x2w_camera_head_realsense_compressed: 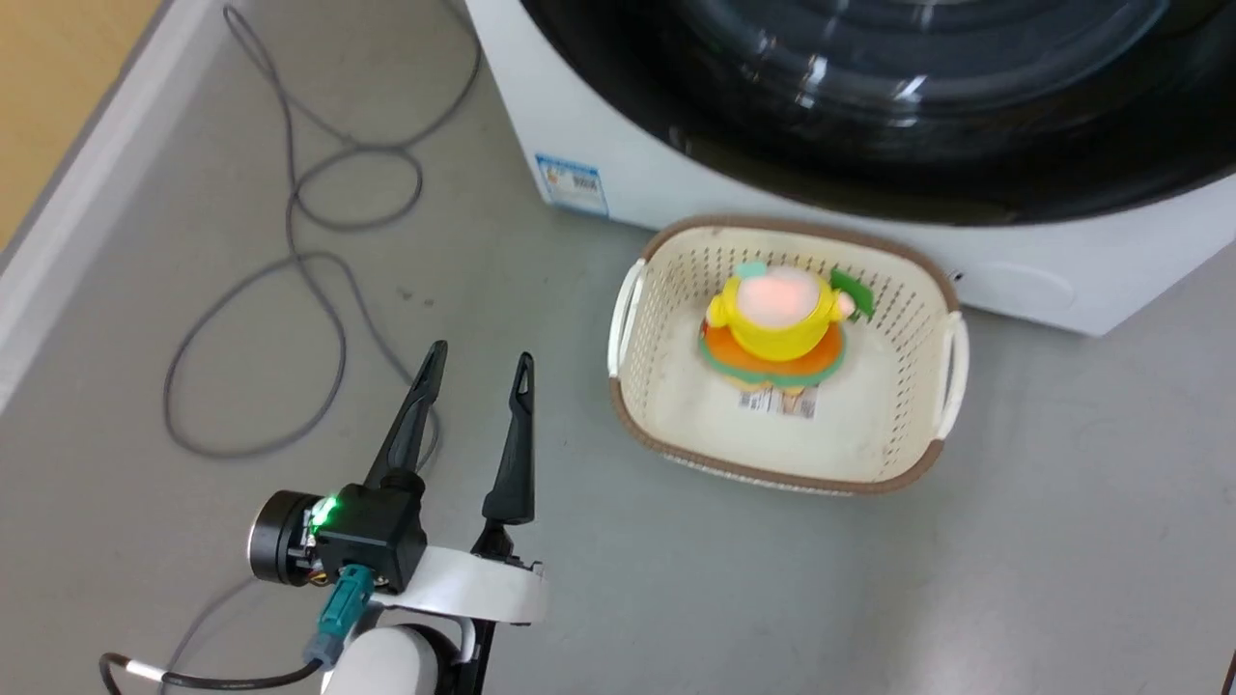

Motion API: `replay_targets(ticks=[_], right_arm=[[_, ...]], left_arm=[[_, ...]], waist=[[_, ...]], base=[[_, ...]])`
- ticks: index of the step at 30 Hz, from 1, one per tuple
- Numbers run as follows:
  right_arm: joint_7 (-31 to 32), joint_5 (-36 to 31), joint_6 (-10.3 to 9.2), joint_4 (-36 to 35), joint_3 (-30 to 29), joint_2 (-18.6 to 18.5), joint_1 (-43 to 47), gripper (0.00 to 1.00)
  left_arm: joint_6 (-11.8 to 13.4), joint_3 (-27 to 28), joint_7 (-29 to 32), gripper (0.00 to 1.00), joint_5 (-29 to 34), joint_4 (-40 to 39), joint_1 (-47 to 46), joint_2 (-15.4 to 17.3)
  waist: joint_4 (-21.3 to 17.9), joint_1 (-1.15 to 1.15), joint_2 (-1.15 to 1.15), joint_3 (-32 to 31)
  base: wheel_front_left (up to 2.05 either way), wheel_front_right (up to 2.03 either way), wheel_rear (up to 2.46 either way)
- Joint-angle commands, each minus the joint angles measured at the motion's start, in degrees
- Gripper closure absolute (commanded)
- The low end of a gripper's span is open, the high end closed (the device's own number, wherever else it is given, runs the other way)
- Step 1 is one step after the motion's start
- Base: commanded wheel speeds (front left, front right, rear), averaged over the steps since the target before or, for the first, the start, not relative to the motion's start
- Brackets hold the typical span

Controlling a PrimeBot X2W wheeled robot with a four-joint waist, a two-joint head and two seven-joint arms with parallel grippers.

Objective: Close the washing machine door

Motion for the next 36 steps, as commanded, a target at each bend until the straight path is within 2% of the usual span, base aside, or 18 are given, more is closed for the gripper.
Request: replay_targets(ticks=[1,6,9,12,19,22,28,33,34,35,36], right_arm=[[-0.8,0.4,-0.43,-0.1,0.2,-0.4,1.1,1.0],[-3.3,1.6,-0.43,-3.0,2.7,0.8,7.8,1.0],[-4.2,2.0,-0.43,-5.8,1.9,1.6,12.7,1.0],[-4.5,0.6,-0.43,-9.9,-0.5,3.3,18.6,1.0],[-4.5,-3.8,-0.43,-22.6,-11.0,9.8,33.1,1.0],[-4.5,-6.0,-0.43,-26.6,-13.2,12.1,38.7,1.0],[-4.5,-9.8,-0.43,-32.2,-18.2,17.9,47.9,1.0],[-4.5,-12.5,-0.43,-34.6,-19.8,21.7,53.2,1.0],[-4.5,-12.9,-0.43,-34.8,-19.9,22.3,54.0,0.78],[-4.4,-13.4,-0.43,-34.9,-19.9,22.8,54.6,0.0],[-4.3,-13.8,-0.43,-35.0,-20.0,23.1,55.2,0.0]], left_arm=[[0.2,0.3,-0.2,0.0,0.0,0.2,0.2,-0.1],[-0.2,1.4,-0.2,0.0,-0.1,1.5,1.5,-0.1],[-0.7,2.3,-0.2,0.0,-0.1,2.6,2.6,0.2],[-0.9,3.5,-0.2,0.0,-0.3,3.7,3.8,0.6],[-1.2,5.9,-0.2,0.0,-0.5,4.8,6.2,1.3],[-1.4,6.9,-0.2,0.0,-1.0,5.3,7.5,1.4],[-1.5,8.4,-0.2,0.0,-1.2,5.6,10.4,1.4],[-1.7,8.3,-0.2,0.0,-0.6,5.3,12.1,1.2],[-1.8,8.2,-0.2,0.0,-0.5,5.3,12.5,1.2],[-1.9,8.1,-0.2,0.0,-0.4,5.3,12.7,1.2],[-2.0,7.9,-0.2,0.0,-0.3,5.3,13.0,1.1]], waist=[[-0.8,0.0,0.0,-1.6],[-3.1,0.0,0.0,-6.5],[-4.7,0.0,0.0,-9.5],[-6.4,0.0,0.0,-12.1],[-9.5,0.0,0.0,-16.0],[-10.5,0.0,0.0,-17.2],[-11.6,0.0,0.0,-19.4],[-11.6,0.0,0.0,-20.2],[-11.7,0.0,0.0,-20.3],[-11.7,0.0,0.0,-20.4],[-11.7,0.0,0.0,-20.5]], base=[[0.0,0.0,0.0],[0.0,0.0,0.0],[0.0,0.0,0.0],[0.0,0.0,0.0],[0.0,0.0,0.0],[0.0,0.0,0.0],[0.0,0.0,0.0],[0.0,0.0,0.0],[0.0,0.0,0.0],[0.0,0.0,0.0],[0.0,0.0,0.0]])
